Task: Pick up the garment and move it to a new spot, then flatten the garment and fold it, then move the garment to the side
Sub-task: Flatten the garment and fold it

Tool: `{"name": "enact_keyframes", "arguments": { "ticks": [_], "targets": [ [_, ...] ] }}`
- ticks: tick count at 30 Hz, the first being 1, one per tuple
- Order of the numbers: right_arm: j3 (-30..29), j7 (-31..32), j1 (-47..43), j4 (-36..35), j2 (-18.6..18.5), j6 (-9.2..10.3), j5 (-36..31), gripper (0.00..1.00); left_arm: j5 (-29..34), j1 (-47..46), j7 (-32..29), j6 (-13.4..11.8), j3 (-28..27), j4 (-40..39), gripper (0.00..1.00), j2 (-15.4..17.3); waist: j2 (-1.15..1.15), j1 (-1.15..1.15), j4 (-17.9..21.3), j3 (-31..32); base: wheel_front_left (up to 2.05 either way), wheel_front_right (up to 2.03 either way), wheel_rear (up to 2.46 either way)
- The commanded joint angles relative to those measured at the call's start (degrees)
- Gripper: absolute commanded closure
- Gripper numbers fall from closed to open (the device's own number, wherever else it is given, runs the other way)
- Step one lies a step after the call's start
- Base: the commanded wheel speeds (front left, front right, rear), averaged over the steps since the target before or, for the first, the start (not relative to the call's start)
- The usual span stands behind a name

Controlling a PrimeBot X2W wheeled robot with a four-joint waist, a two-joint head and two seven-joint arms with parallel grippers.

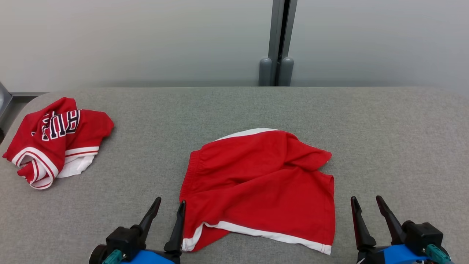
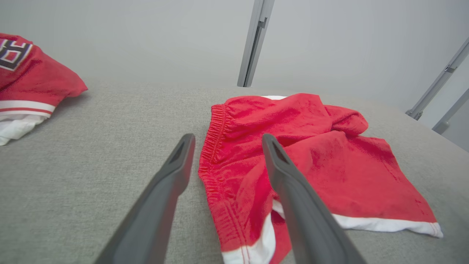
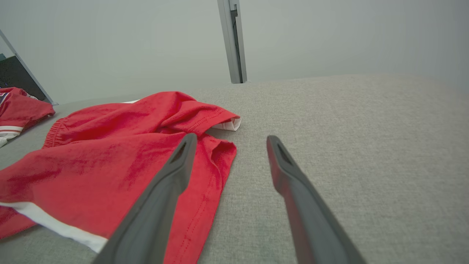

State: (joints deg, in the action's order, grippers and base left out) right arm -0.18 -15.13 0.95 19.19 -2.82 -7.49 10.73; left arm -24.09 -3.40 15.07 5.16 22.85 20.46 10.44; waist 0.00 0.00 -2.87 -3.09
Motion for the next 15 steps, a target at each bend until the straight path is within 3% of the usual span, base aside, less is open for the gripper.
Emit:
{"name": "enact_keyframes", "arguments": {
  "ticks": [1,15],
  "targets": [
    [-0.2,0.0,-0.4,0.0,-0.1,-0.01,0.3,0.00,0.9,1.3,0.1,0.2,-1.8,-1.0,0.00,-0.1,0.00,0.00,-0.1,0.2,0.00,0.00,0.00],
    [-0.7,0.0,-1.0,0.1,-0.2,-0.01,0.1,0.00,10.0,6.1,0.1,-1.6,-21.7,-10.2,0.00,-5.1,0.00,0.00,0.8,1.3,0.00,0.00,0.00]
  ]
}}
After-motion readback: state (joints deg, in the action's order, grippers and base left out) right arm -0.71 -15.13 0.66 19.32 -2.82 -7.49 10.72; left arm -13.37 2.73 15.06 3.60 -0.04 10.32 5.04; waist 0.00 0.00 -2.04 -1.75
